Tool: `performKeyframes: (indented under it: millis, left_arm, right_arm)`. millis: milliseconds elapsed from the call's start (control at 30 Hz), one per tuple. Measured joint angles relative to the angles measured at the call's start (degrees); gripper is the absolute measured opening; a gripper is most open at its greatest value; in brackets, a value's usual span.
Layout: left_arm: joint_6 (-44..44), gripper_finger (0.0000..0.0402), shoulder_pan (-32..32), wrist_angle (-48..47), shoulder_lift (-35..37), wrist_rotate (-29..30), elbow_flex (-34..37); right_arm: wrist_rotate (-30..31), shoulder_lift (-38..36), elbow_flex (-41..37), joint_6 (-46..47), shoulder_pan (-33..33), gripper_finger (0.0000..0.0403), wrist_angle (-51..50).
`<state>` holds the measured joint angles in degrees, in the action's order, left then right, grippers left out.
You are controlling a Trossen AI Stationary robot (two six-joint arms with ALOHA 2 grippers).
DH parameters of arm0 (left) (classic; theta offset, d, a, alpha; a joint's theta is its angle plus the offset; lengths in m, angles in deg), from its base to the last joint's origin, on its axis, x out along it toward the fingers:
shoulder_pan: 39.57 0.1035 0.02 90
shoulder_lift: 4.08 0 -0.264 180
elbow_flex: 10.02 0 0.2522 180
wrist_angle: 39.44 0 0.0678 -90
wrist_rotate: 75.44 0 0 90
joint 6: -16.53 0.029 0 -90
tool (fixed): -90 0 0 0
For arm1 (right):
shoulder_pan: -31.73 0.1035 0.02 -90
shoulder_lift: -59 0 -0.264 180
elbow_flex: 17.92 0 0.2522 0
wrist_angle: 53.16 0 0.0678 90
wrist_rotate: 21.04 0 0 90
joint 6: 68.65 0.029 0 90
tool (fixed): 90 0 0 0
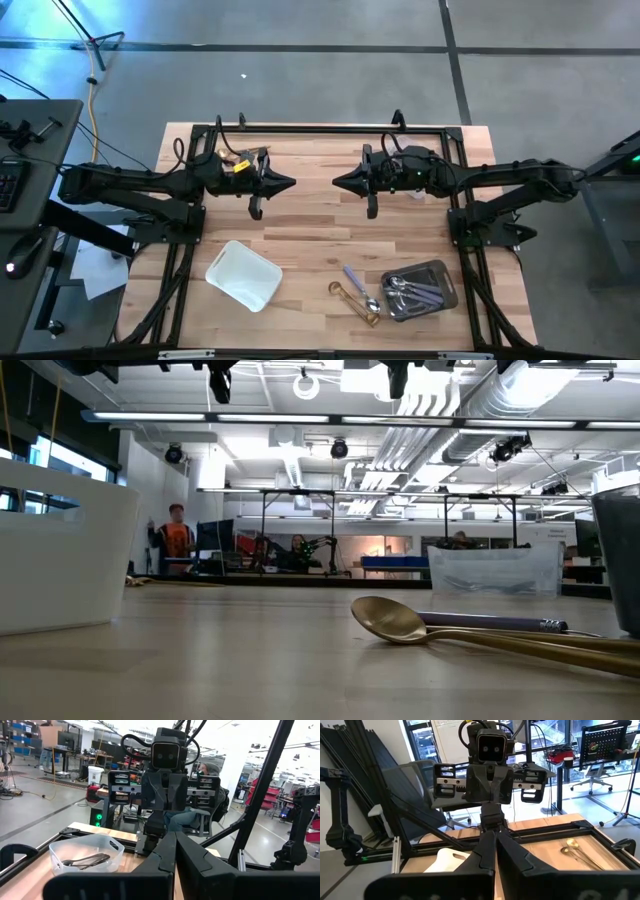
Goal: Sort silverware by color (type)
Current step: Put the violet spoon into the black bin
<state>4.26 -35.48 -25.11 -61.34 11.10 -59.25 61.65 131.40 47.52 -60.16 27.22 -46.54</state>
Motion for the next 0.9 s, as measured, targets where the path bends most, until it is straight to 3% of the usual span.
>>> performKeyframes:
  millis: [900]
  left_arm:
    - [0.00,0.0000,0.00,0.00,0.00,0.01,0.00]
  right_arm:
    - [-0.02,-0.02,0.00,0.44,0.00,0.0000,-1.31]
